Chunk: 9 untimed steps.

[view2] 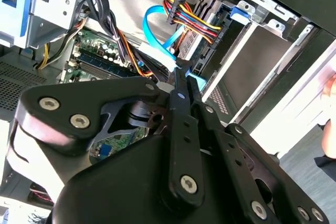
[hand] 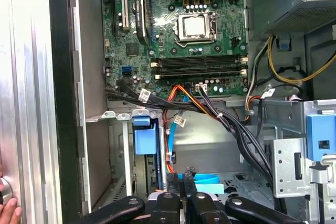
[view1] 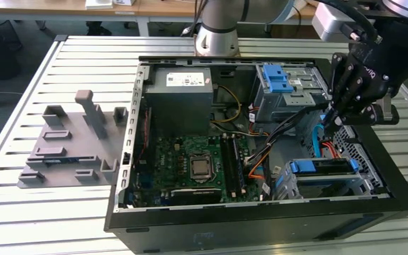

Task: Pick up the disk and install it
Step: 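Insert the second disk wire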

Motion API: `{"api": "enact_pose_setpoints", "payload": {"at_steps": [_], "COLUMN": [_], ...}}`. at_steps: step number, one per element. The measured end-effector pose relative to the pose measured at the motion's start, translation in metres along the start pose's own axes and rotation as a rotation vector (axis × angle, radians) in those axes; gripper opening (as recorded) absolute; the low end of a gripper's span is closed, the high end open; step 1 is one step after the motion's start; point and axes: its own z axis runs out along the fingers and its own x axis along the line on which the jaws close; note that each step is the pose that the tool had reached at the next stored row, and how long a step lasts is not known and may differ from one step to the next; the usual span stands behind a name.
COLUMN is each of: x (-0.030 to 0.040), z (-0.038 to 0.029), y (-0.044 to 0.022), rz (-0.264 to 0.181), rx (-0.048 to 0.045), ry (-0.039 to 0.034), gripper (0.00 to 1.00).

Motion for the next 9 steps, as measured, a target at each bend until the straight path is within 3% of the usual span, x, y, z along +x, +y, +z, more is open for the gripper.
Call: {"api": "enact_pose_setpoints", "payload": {"at_steps": [1,6,7,9], "x": [-0.0006,-0.0040,-0.0047,-0.0058], "z": [0.0002,0.0016,0.0019,0.0028], "y": [0.0001,0.0003,0.0004,0.0005], "rz": [0.000,0.000,0.000,0.000], "rx": [0.0002,0.0002,0.0001,-0.0002], "ry": [0.0021,0.0047,0.0047,0.0047], "gripper": [0.18,0.19,0.25,0.25]}}
